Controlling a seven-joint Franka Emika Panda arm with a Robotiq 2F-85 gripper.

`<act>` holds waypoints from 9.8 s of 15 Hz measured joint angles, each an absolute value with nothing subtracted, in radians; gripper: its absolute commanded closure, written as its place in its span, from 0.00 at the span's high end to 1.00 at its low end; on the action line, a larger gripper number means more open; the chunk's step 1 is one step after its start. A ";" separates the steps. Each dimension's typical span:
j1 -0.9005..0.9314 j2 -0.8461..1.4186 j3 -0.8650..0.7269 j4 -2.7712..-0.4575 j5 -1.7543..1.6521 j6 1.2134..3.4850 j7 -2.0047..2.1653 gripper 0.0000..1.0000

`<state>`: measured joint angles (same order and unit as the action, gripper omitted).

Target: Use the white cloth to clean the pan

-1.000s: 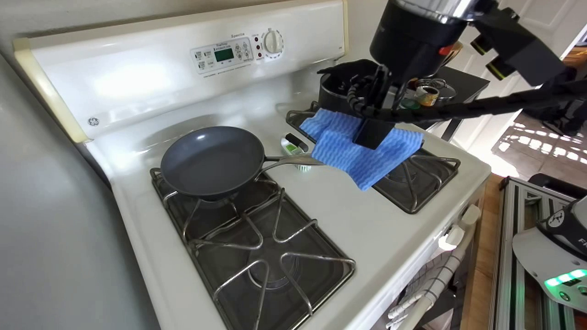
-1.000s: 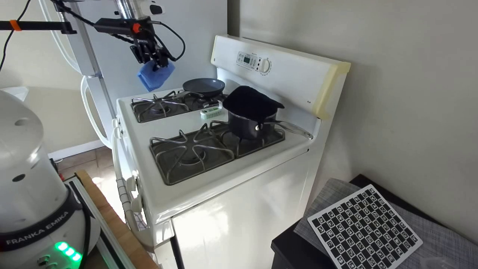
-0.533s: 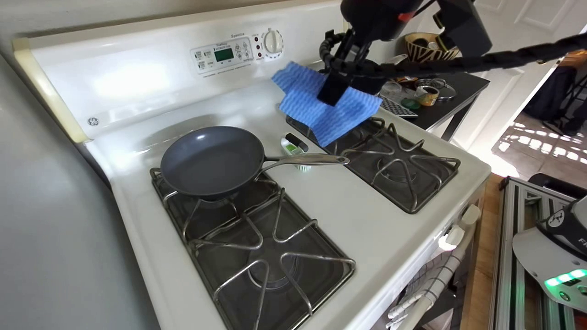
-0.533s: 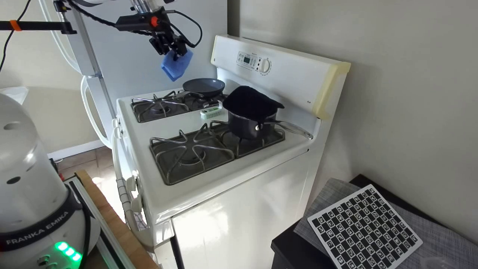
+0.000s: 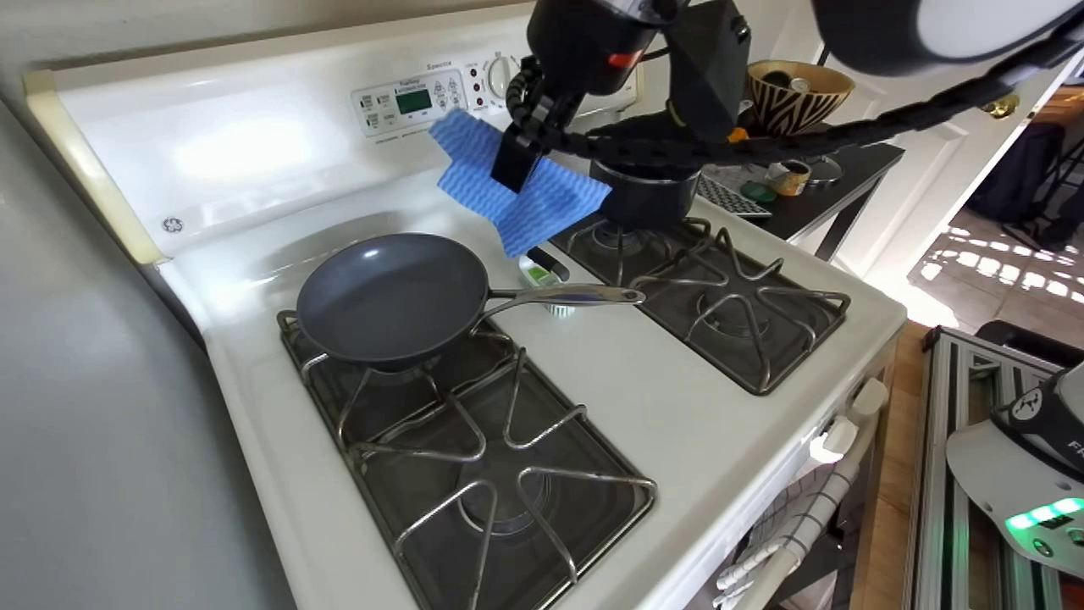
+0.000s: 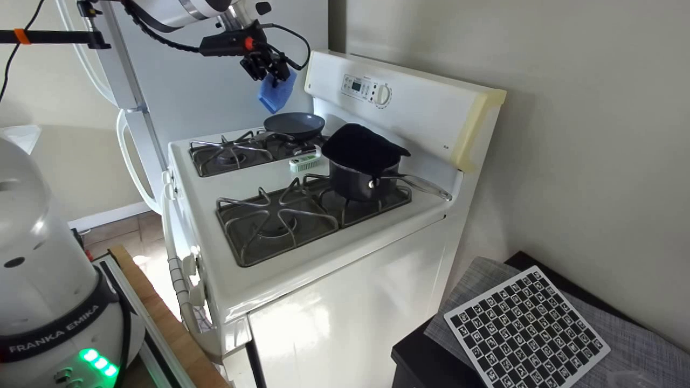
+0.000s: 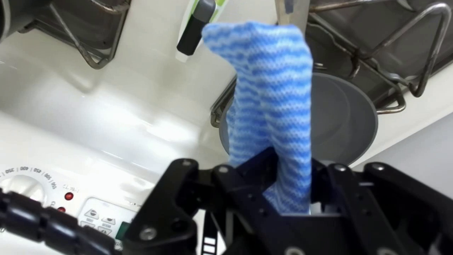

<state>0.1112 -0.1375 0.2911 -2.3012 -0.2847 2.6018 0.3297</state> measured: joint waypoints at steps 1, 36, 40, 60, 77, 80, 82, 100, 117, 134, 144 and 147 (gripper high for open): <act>0.113 -0.107 0.292 -2.280 -0.300 2.610 0.344 0.00; 0.360 0.396 0.097 -1.828 -0.436 2.659 0.420 1.00; 0.379 0.369 0.099 -1.824 -0.418 2.559 0.417 0.71; 0.388 0.503 0.032 -1.808 -0.436 2.749 0.364 0.00; 0.502 0.550 -0.122 -1.797 -0.452 2.728 0.363 0.00; 0.499 0.541 -0.104 -1.783 -0.447 2.644 0.363 0.00; 0.489 0.537 -0.080 -1.773 -0.432 2.593 0.363 0.00; 0.433 0.579 -0.004 -1.751 -0.268 2.760 0.393 0.00; 0.530 0.581 -0.143 -1.749 -0.402 2.718 0.391 0.00; 0.459 0.576 -0.021 -1.726 -0.311 2.648 0.408 0.00; 0.480 0.627 -0.077 -1.698 -0.298 2.786 0.452 0.00; 0.504 0.631 -0.122 -1.696 -0.303 2.787 0.454 0.00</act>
<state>0.5040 0.6314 -0.1223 -1.6957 -0.3034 2.7868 0.4543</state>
